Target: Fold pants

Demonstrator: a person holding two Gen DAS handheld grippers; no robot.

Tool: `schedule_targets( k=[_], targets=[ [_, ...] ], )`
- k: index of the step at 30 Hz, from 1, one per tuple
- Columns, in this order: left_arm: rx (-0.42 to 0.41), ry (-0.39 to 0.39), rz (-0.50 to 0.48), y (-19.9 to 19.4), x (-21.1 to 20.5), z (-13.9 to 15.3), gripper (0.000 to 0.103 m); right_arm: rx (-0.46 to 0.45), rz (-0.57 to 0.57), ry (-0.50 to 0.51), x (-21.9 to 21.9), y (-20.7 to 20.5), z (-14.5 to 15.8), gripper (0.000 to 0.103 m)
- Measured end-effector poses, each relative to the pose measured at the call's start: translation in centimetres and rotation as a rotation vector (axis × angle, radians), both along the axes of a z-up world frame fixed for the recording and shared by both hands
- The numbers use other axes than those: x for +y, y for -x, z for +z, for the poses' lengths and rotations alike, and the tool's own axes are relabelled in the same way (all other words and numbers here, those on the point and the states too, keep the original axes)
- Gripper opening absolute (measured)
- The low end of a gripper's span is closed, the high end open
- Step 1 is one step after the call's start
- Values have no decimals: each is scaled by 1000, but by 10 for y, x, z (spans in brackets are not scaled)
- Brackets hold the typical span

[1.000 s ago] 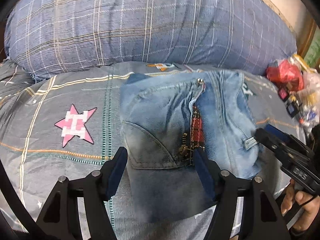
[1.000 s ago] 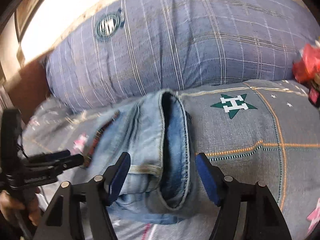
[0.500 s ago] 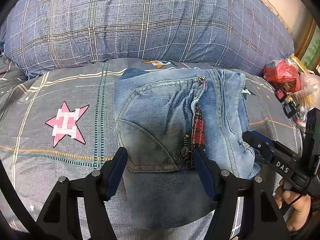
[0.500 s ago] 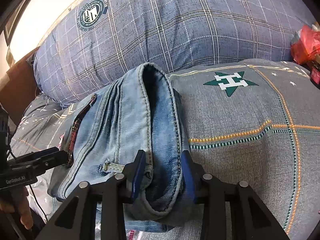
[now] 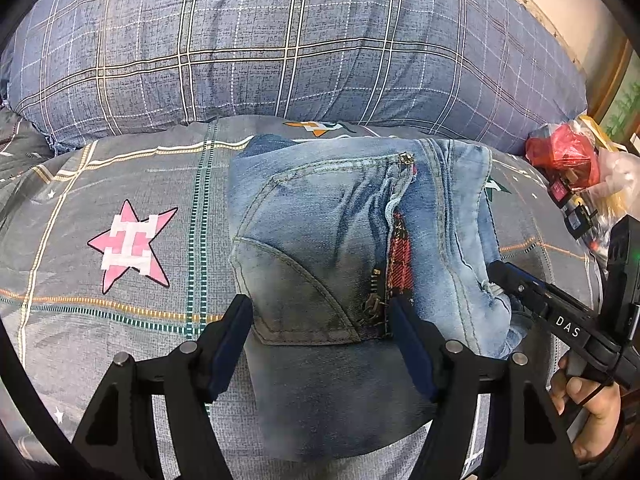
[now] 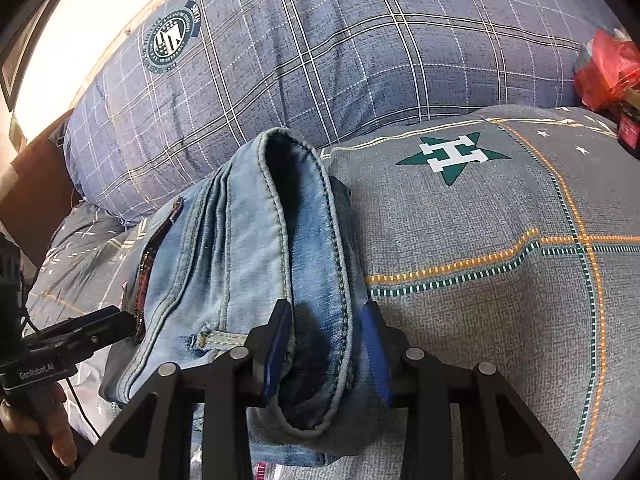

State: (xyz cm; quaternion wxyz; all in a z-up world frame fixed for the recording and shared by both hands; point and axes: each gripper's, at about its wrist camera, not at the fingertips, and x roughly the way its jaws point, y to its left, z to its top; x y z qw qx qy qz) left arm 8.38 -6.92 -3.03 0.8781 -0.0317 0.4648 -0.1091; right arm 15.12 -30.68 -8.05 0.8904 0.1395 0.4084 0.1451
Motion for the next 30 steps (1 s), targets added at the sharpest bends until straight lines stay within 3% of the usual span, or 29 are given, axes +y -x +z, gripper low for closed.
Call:
schedule_targets(
  k=[6, 9, 16, 18, 19, 20, 25, 30],
  targets=[
    [-2, 0, 0, 0, 1, -1, 71, 11, -24, 26, -3, -1, -2, 39],
    [-3, 7, 4, 0, 1, -1, 71, 40, -44, -33, -12, -2, -8, 39],
    [-2, 9, 7, 0, 1, -1, 71, -30, -72, 14, -11, 5, 6, 40],
    [0, 10, 8, 0, 1, -2, 71, -71, -95, 18, -14, 9, 13, 56],
    [0, 10, 9, 0, 1, -2, 72, -99, -115, 25, -16, 11, 18, 68],
    [0, 10, 8, 0, 1, -2, 72, -127, -133, 27, -16, 13, 23, 71],
    [0, 9, 11, -1, 3, -3, 72, -234, -99, 20, -10, 22, 44, 71],
    [0, 8, 12, -1, 2, -3, 72, -225, 8, 63, 14, 22, 42, 71]
  ],
)
